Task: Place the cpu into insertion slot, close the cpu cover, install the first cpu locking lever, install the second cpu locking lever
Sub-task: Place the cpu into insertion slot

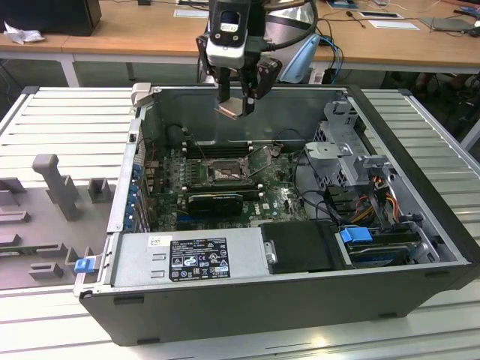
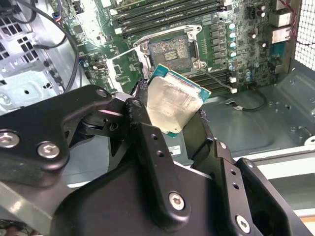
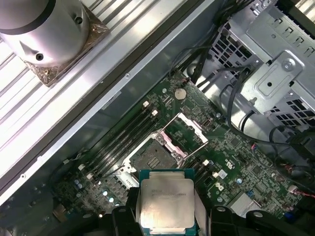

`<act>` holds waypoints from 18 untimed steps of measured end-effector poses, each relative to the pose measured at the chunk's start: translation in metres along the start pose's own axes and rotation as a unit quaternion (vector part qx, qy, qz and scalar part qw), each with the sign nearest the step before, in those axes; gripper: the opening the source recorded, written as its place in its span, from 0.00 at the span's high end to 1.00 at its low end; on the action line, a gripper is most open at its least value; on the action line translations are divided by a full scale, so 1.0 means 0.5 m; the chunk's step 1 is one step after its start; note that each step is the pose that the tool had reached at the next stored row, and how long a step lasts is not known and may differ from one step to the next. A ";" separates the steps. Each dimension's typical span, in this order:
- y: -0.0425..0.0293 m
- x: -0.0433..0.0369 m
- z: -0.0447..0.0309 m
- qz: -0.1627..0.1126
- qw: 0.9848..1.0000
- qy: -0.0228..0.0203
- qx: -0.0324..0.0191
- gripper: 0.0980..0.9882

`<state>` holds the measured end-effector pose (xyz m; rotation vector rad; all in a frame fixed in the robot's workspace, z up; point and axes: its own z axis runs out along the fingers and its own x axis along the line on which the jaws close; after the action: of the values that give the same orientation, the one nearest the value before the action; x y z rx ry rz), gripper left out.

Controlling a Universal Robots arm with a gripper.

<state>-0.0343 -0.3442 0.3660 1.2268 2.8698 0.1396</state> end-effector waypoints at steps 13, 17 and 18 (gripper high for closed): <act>-0.002 0.001 0.006 0.064 0.998 -0.006 -0.001 0.52; -0.002 0.001 0.009 0.065 0.998 -0.006 -0.001 0.52; -0.002 0.001 0.009 0.066 0.998 -0.006 -0.001 0.52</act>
<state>-0.0353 -0.3442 0.3614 1.4107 2.7776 0.1371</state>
